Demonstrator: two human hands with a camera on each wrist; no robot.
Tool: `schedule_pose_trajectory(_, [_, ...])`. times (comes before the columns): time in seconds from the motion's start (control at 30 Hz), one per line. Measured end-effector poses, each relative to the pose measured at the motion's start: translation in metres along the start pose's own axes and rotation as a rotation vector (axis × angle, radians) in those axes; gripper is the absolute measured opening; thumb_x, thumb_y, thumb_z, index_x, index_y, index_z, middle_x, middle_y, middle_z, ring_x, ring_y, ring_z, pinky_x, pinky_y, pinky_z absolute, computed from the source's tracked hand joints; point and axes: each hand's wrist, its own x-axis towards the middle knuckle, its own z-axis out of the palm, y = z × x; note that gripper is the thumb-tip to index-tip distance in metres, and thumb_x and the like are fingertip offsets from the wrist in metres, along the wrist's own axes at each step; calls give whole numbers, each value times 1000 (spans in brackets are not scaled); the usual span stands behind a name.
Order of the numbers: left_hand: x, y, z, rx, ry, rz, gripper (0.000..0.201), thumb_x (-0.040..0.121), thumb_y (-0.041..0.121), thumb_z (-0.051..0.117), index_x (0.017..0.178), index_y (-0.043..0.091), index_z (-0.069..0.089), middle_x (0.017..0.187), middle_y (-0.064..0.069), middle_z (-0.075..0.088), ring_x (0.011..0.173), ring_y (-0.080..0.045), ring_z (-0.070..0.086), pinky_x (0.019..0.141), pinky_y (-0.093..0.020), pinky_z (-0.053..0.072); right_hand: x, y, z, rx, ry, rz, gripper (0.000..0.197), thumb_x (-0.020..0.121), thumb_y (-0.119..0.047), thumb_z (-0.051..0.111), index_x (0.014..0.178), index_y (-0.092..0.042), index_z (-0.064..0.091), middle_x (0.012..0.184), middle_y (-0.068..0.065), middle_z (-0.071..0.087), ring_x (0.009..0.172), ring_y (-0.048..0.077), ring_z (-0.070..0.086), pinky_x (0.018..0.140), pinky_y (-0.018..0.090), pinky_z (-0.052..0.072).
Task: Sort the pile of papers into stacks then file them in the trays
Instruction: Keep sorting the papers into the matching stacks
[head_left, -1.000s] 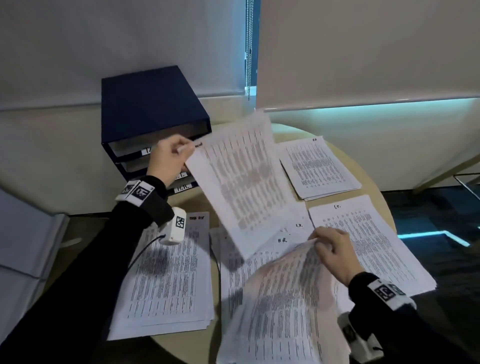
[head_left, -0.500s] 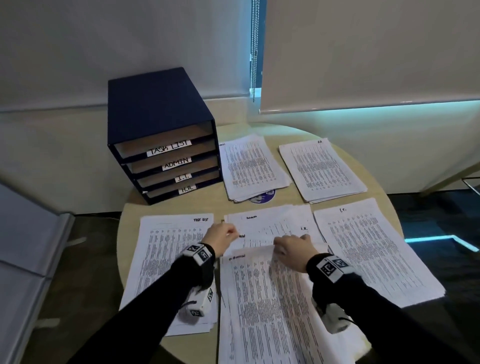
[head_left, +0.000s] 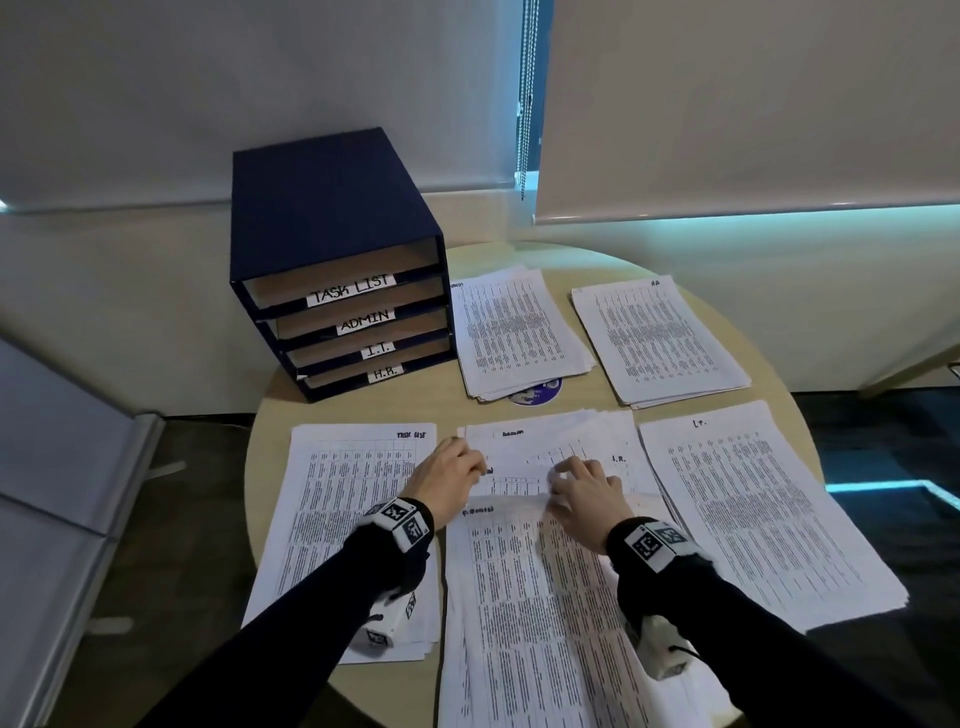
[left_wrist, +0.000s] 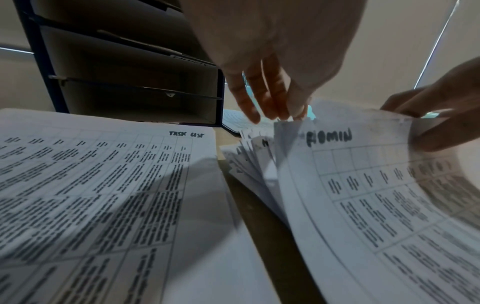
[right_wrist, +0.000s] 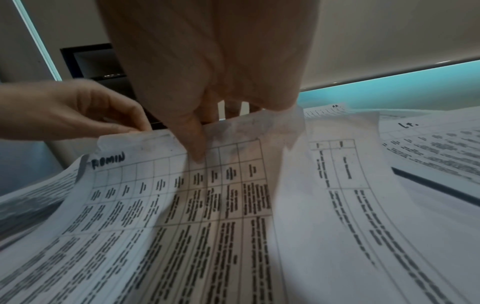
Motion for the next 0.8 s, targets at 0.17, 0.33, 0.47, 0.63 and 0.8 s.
schedule_pose_trajectory(0.17, [3, -6, 0, 49, -122, -69, 35, 95, 31, 54, 128, 22, 51, 123, 5, 48, 113, -14, 44, 98, -29, 40, -2, -2, 3, 46, 10, -4, 25, 97, -29, 44, 114, -17, 58, 137, -1, 40, 125, 20, 34, 101, 42, 33])
schedule_pose_trajectory(0.33, [9, 1, -5, 80, -19, 10, 11, 92, 32, 60, 89, 23, 54, 92, 8, 55, 88, -13, 50, 86, -28, 44, -7, 0, 3, 65, 42, -2, 23, 97, -29, 45, 110, -17, 59, 132, 1, 42, 121, 20, 37, 101, 41, 33])
schedule_pose_trajectory(0.47, [14, 6, -9, 138, -19, 74, 16, 96, 31, 55, 93, 15, 57, 96, 2, 58, 92, -16, 51, 87, -25, 37, -9, 3, 4, 78, 71, -4, 23, 97, -30, 47, 110, -17, 59, 126, 2, 43, 118, 18, 39, 101, 37, 35])
schedule_pose_trajectory(0.63, [13, 7, -13, 283, -21, 197, 22, 97, 32, 53, 95, 12, 64, 91, -2, 64, 87, -21, 60, 87, -32, 42, -9, 2, 1, 61, 92, -4, 24, 96, -33, 48, 110, -18, 60, 133, 2, 40, 123, 18, 35, 103, 37, 36])
schedule_pose_trajectory(0.8, [4, 2, -13, 159, 117, 216, 16, 85, 28, 70, 100, 22, 75, 107, 5, 67, 95, -16, 61, 89, -35, 47, -8, -2, -3, -32, 122, -27, 20, 94, -36, 51, 104, -24, 64, 157, -5, 13, 144, 25, 6, 112, 49, 19])
